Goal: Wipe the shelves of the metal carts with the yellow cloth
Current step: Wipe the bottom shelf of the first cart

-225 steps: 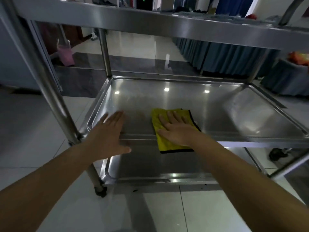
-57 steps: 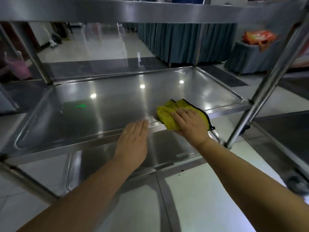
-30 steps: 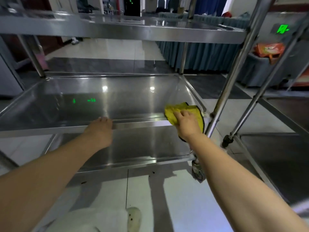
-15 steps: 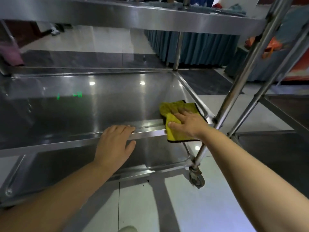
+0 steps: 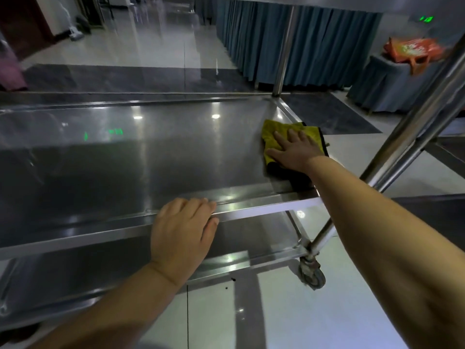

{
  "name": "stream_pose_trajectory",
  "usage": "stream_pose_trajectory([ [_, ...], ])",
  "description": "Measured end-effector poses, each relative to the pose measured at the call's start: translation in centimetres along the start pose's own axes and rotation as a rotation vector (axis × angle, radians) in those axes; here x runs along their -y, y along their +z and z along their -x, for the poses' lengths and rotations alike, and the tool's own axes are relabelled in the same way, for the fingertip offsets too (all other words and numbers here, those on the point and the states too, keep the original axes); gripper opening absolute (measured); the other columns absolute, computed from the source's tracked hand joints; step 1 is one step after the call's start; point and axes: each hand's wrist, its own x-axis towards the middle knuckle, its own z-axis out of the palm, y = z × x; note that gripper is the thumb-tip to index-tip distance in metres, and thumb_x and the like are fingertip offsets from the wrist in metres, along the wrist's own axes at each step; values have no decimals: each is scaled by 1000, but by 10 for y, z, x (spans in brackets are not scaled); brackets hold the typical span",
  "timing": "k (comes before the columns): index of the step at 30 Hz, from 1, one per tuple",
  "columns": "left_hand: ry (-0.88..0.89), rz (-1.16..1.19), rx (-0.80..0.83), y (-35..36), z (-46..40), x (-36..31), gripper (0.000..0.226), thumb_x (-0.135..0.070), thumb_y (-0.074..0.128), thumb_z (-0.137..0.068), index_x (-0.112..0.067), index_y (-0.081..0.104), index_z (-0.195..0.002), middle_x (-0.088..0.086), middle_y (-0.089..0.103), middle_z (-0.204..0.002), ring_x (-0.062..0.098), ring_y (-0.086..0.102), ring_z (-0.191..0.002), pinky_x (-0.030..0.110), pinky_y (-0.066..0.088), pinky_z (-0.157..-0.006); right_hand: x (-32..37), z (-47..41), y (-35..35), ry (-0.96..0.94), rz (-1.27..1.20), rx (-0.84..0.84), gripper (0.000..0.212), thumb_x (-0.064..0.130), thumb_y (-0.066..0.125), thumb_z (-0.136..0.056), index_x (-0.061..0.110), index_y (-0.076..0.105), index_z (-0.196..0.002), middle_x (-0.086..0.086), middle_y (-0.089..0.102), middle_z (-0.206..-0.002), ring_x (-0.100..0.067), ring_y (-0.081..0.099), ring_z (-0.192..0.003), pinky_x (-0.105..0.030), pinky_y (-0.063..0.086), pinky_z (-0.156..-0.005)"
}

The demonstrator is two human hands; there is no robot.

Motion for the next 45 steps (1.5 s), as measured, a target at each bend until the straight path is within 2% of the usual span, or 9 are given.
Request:
stream_pose_trajectory([
  [10, 42, -64, 52, -10, 1, 10, 33, -34, 48, -87, -12, 68, -100, 5, 66, -90, 28, 56, -77, 35, 34, -70, 53, 64, 7, -317, -111, 72, 59, 49, 38, -98, 41, 13, -151, 2, 3, -162, -22, -2, -149, -39, 1, -120],
  [13, 61, -89, 43, -14, 3, 11, 31, -33, 50, -86, -11, 68, -98, 7, 64, -87, 29, 54, -75, 33, 29, -69, 57, 87, 8, -352, -138, 16, 50, 33, 40, -101, 28, 29, -150, -4, 23, -158, -26, 20, -145, -34, 18, -114],
  [18, 91, -68, 34, -16, 8, 15, 33, -32, 48, -88, -9, 67, -102, 11, 64, -90, 32, 53, -78, 36, 31, -72, 46, 132, 41, -390, -272, -369, 42, 22, 39, -80, 12, 65, -112, -11, 66, -109, -36, 61, -97, -40, 51, -77],
  [23, 116, -54, 3, -11, 14, 20, 31, -25, 52, -89, -8, 65, -111, 15, 65, -99, 34, 52, -86, 39, 34, -76, 11, 187, 93, -419, -348, -681, 43, 4, 58, -77, 2, 61, -120, -17, 58, -129, -33, 50, -125, -37, 36, -106],
  [27, 176, 2, -78, 1, 32, 18, 35, -15, 53, -90, -1, 61, -121, 19, 60, -122, 34, 48, -114, 44, 33, -101, -11, 201, 159, -372, -423, -731, 42, 0, 49, -86, 0, 56, -127, -16, 51, -138, -29, 37, -136, -40, 31, -113],
  [31, 355, 28, 54, 38, 78, 10, 36, -13, 47, -92, 0, 60, -123, 19, 56, -129, 33, 45, -123, 43, 32, -109, -11, 181, 224, -169, -549, -642, 51, -8, 48, -79, 4, 57, -128, -15, 52, -138, -27, 38, -135, -33, 30, -111],
  [37, 4, -28, 532, 112, 135, 29, 55, -26, 53, -73, 0, 62, -121, 16, 63, -121, 34, 60, -108, 43, 48, -92, 48, 139, 277, 57, -741, -189, 26, 3, 52, -91, 6, 61, -115, -15, 60, -116, -21, 56, -102, -14, 36, -77],
  [42, -214, -118, 722, 140, 161, 49, 53, -26, 47, -83, 13, 58, -119, 29, 59, -120, 43, 60, -107, 52, 46, -91, 114, 114, 315, -295, -245, -99, 44, 36, 54, -84, 16, 66, -122, -11, 63, -127, -29, 59, -117, -37, 43, -103],
  [45, -129, -170, 733, 149, 177, 54, 65, -34, 35, -83, 12, 49, -126, 25, 47, -134, 37, 54, -119, 47, 38, -95, 105, 95, 315, -399, -66, 52, 57, 46, 24, -101, 24, 16, -153, -6, 12, -161, -28, 9, -148, -40, 3, -119],
])
